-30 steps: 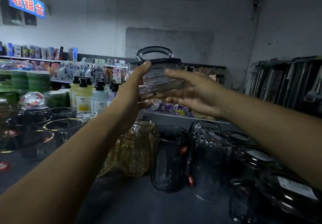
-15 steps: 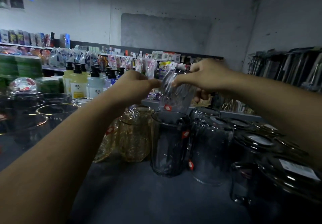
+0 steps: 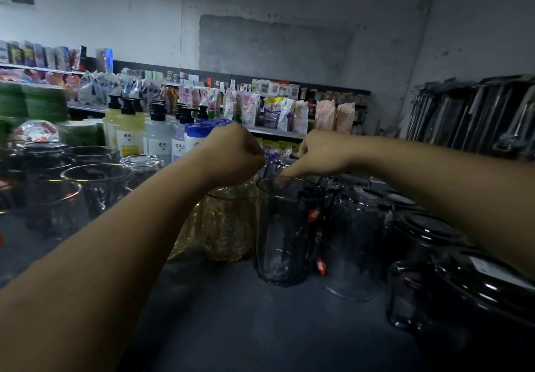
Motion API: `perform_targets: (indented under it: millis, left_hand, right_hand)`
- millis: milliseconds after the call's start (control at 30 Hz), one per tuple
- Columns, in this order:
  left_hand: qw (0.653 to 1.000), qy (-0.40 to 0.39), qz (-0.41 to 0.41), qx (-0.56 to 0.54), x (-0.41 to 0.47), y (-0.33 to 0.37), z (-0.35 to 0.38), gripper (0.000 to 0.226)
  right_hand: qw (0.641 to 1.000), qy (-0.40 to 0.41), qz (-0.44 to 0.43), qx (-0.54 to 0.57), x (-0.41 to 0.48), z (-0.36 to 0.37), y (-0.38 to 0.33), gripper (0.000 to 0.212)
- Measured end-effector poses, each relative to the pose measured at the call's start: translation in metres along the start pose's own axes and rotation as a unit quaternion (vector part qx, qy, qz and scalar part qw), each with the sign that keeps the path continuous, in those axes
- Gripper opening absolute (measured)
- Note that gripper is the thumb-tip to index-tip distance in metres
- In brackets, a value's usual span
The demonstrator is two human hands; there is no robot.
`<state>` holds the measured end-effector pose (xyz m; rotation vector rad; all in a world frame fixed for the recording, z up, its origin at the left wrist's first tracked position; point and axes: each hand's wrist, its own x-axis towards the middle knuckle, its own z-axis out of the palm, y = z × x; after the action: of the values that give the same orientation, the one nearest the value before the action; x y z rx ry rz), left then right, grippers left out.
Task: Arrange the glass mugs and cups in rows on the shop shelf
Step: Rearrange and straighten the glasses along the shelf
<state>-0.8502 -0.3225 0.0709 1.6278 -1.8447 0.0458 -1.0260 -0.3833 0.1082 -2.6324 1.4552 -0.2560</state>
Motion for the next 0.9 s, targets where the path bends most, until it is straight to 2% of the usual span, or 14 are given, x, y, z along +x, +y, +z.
perform_targets:
  millis: [300, 400, 433, 500, 567, 667, 900]
  left_hand:
    - [0.995, -0.030, 0.084, -0.037, -0.001, 0.002, 0.005, 0.024]
    - [0.992, -0.047, 0.115, -0.038, 0.001, 0.003, 0.007, 0.027]
    - [0.990, -0.053, 0.123, -0.040, 0.000, 0.004, 0.007, 0.027]
    - [0.989, -0.060, 0.130, -0.042, 0.000, 0.004, 0.007, 0.028]
    - [0.988, -0.066, 0.136, -0.036, 0.001, 0.003, 0.007, 0.029]
    - [0.987, -0.072, 0.137, -0.035, 0.002, 0.002, 0.007, 0.026]
    - [0.987, -0.077, 0.133, -0.042, 0.004, 0.000, 0.007, 0.025]
  right_hand:
    - [0.999, -0.039, -0.023, -0.031, -0.001, -0.002, 0.003, 0.062]
    - [0.997, -0.061, -0.046, -0.016, -0.009, -0.014, 0.011, 0.082]
    - [0.998, -0.045, -0.050, -0.003, -0.014, -0.018, 0.015, 0.080]
    - [0.998, -0.006, -0.059, 0.029, -0.027, -0.027, 0.027, 0.054]
    - [0.997, 0.014, -0.054, 0.047, -0.038, -0.032, 0.044, 0.040]
    - [0.999, -0.007, -0.009, 0.034, -0.051, -0.030, 0.064, 0.038]
    - [0.993, 0.051, 0.007, 0.105, -0.062, -0.013, 0.069, 0.032]
